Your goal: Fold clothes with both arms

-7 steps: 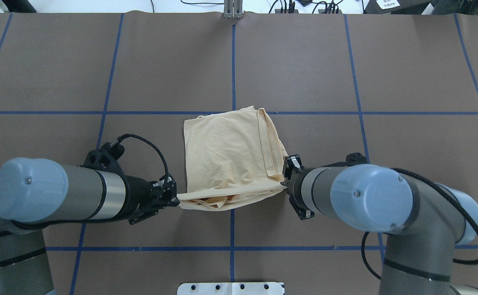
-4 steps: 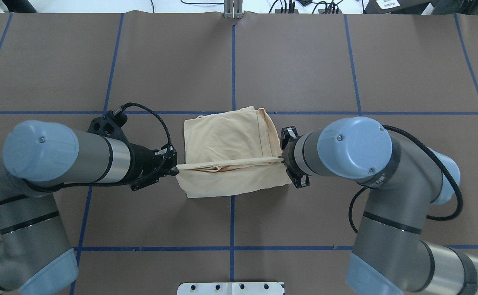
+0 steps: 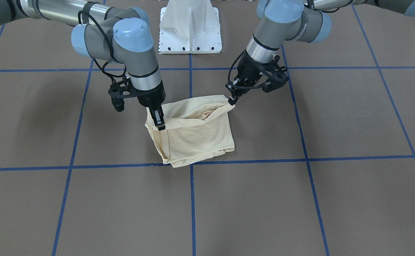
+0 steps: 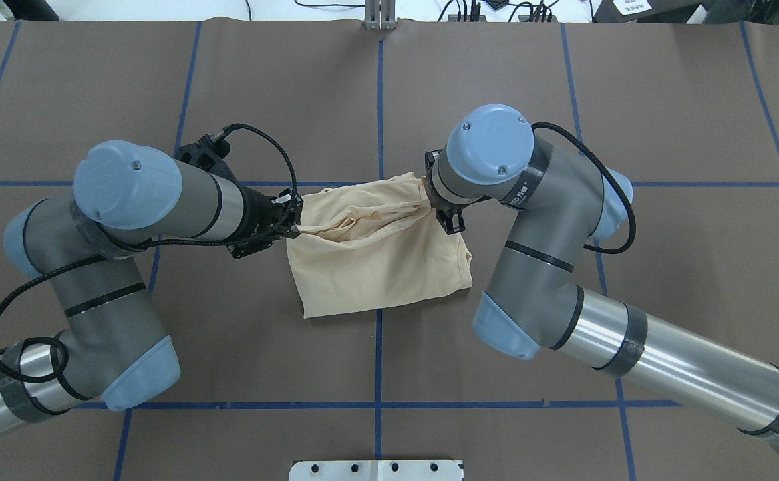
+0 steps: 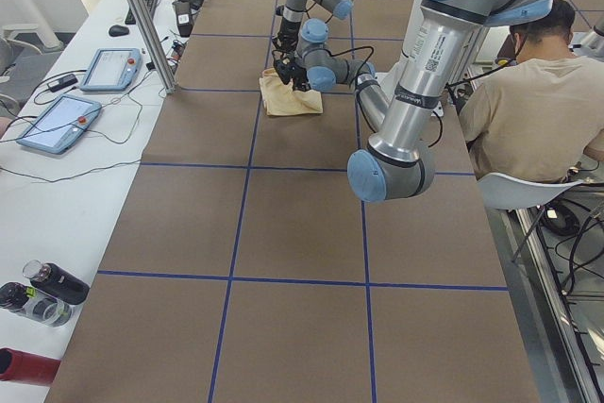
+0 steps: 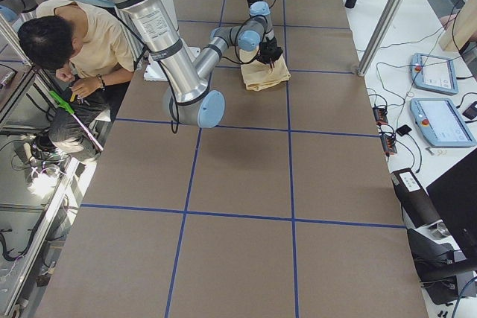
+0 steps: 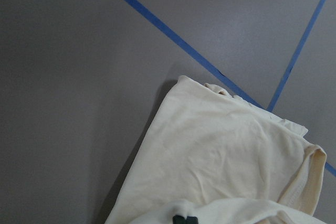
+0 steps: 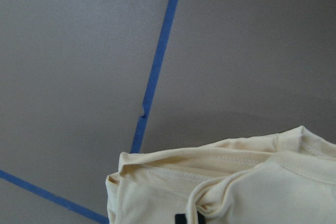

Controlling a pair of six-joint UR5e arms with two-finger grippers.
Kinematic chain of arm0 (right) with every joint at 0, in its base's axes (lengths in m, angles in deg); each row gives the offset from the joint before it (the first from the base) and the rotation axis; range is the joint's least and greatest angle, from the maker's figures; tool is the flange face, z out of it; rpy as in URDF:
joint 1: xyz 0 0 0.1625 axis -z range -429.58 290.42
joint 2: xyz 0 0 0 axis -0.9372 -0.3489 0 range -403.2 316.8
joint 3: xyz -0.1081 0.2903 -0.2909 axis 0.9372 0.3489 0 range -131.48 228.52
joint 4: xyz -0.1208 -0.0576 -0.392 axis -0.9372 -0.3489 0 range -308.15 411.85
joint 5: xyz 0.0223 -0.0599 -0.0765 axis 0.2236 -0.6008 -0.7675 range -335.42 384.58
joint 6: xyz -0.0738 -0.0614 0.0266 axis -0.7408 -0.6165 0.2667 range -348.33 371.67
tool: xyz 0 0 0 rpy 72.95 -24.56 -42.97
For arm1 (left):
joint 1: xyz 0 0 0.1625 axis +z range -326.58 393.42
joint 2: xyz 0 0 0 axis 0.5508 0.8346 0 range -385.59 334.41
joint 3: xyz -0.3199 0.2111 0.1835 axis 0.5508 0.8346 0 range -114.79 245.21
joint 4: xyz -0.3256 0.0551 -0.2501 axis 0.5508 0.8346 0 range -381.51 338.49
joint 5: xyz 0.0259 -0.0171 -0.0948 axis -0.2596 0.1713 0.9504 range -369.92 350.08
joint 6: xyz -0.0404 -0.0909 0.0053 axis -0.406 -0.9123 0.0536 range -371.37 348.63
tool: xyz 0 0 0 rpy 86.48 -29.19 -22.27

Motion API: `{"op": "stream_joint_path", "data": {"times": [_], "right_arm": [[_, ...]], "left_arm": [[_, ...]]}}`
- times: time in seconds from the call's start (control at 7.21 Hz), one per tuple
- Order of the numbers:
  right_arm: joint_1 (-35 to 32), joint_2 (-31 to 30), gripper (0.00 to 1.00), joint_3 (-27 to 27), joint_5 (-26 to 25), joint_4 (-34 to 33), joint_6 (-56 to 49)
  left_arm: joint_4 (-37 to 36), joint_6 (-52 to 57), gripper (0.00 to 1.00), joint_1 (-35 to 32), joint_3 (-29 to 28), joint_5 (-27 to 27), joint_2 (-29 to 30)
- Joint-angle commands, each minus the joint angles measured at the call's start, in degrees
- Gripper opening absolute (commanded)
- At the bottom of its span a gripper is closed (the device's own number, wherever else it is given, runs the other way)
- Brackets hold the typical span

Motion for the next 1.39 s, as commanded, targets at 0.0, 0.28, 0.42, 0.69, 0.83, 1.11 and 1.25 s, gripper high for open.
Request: {"op": "stream_joint_path", "data": {"times": [0.0, 0.28, 0.42, 0.69, 0.83, 1.11, 1.25], "right_arm": [[-1.6, 2.4, 0.0, 7.4, 0.7, 4.3, -2.9], [-3.9, 6.1, 0.0, 14.5, 2.4, 5.2, -8.1], [-4.5, 6.8, 0.99, 18.3, 2.6, 9.4, -12.9], [-7.2, 9.6, 1.0, 25.5, 2.2, 15.6, -21.7], [-8.8, 10.1, 1.0, 25.4, 2.1, 15.4, -26.4], [-12.4, 9.0, 1.0, 25.4, 3.0, 15.4, -29.6], [-14.6, 7.0, 1.0, 24.5, 6.8, 15.1, -33.2]], "left_arm": [[3.5, 1.8, 0.0, -2.5, -6.3, -0.1, 2.0], [7.3, 5.9, 0.0, -6.3, -15.8, -0.1, 6.1], [9.3, 10.0, 0.51, -6.8, -20.7, -0.7, 6.9], [11.0, 12.5, 0.58, -9.7, -21.5, -1.5, 6.9], [11.1, 14.7, 0.58, -9.9, -21.5, -1.5, 6.7], [11.1, 18.6, 0.58, -11.2, -21.0, -0.8, 6.4], [10.8, 23.7, 0.58, -12.8, -20.0, 1.9, 5.9]]}}
